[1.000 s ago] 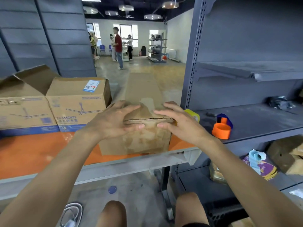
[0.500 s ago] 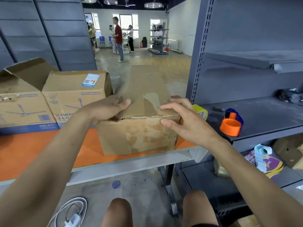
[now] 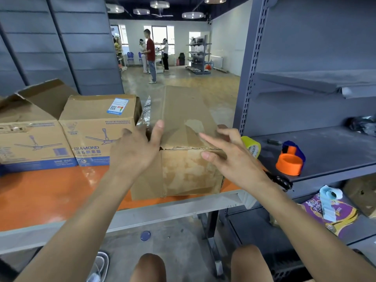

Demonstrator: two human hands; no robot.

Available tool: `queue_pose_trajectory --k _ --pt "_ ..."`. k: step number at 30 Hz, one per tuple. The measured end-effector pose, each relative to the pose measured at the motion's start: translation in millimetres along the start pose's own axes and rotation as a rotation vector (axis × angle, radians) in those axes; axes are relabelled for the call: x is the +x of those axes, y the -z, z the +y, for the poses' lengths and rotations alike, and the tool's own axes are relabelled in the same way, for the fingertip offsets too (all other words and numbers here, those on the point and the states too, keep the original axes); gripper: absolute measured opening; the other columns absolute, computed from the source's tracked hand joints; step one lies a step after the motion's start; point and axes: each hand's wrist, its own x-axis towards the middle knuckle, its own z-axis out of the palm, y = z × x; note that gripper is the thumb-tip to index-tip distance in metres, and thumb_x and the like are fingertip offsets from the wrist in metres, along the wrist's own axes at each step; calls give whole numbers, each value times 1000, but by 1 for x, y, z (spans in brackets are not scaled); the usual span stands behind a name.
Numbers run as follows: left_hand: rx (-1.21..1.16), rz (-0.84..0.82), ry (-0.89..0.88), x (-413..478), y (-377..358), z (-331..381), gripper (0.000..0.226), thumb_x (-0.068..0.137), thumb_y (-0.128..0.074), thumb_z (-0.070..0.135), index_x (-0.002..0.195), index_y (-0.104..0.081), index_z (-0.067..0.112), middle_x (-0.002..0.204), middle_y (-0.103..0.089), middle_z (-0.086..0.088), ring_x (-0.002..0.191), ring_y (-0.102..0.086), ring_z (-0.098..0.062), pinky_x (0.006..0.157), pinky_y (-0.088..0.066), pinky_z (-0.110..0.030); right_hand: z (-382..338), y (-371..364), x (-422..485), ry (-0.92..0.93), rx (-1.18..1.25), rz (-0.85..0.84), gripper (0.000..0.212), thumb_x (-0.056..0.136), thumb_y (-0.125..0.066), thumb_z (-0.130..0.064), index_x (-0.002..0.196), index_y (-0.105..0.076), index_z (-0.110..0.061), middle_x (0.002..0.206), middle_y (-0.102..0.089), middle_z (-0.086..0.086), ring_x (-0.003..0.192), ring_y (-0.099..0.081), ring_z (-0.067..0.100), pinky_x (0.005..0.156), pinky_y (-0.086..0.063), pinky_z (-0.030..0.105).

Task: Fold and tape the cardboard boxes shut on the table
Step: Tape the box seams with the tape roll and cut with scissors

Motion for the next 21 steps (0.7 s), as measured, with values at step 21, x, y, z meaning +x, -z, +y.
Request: queue_pose_trajectory --k 21 --pt "79 -317 -316 -4 11 -29 62 73 -28 92 134 -19 82 142 -43 15 125 -53 -16 100 -44 -40 3 -9 2 50 51 11 37 102 -48 -47 137 -51 -58 141 -31 -9 139 -29 15 111 -36 36"
